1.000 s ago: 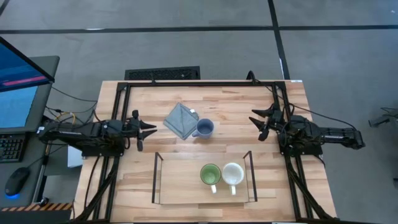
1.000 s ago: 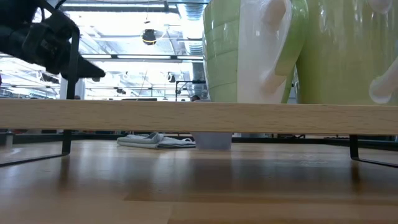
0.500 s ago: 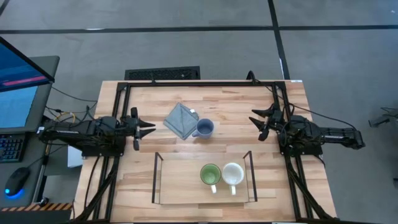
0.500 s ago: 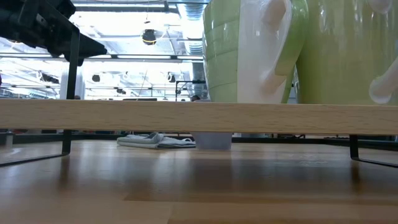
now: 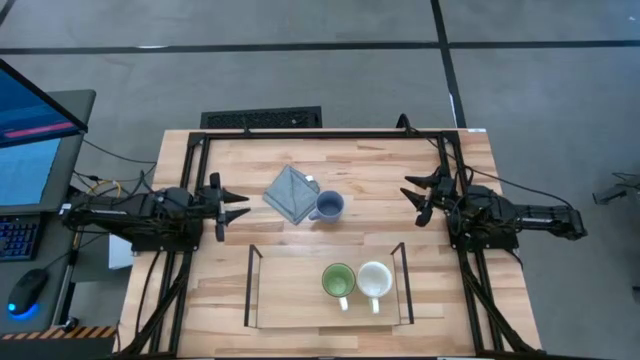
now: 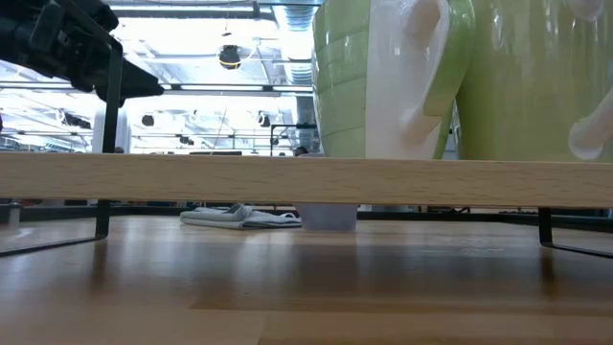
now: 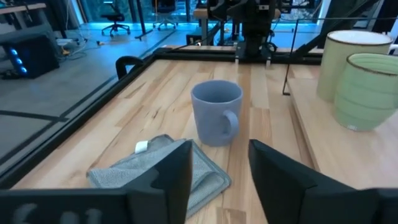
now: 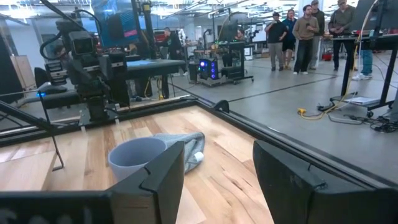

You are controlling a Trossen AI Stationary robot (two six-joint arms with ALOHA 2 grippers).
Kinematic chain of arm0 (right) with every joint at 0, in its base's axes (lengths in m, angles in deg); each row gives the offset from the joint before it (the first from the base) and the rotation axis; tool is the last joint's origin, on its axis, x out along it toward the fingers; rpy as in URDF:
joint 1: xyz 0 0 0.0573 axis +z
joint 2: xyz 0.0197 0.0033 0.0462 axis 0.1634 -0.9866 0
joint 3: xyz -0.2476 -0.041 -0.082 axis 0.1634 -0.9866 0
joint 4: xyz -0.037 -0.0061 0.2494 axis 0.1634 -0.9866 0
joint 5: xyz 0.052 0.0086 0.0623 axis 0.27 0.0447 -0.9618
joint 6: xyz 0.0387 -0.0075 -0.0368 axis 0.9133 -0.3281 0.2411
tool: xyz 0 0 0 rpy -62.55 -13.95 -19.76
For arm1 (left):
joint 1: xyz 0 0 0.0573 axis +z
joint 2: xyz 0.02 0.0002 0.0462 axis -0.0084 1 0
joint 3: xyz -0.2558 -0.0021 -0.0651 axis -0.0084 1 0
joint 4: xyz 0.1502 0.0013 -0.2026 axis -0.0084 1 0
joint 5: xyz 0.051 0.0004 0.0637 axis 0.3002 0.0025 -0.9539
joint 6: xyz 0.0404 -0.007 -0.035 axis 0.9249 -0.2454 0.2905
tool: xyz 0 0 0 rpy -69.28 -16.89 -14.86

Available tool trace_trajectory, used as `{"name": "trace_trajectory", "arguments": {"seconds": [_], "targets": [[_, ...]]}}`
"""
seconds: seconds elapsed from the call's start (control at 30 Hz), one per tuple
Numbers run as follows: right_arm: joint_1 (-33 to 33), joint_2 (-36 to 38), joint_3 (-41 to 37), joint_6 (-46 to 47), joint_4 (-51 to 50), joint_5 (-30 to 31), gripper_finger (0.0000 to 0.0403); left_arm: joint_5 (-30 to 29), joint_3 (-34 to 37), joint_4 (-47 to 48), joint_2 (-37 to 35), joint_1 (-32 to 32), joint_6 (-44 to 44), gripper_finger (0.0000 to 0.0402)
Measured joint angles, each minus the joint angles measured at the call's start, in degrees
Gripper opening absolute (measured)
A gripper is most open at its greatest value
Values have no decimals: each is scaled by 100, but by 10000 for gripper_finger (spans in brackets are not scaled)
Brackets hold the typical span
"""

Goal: Stack small to large cups/mugs on shelf
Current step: Put the blue mug on the shelf

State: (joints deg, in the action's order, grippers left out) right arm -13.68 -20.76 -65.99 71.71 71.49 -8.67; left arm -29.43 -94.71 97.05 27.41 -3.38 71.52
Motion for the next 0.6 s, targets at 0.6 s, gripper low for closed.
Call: {"name": "trace_trajectory", "arguments": {"seconds": [0.6], "targets": [[0,0,0,2,0,0,212,-273,0,82,1,0,466,222]]}}
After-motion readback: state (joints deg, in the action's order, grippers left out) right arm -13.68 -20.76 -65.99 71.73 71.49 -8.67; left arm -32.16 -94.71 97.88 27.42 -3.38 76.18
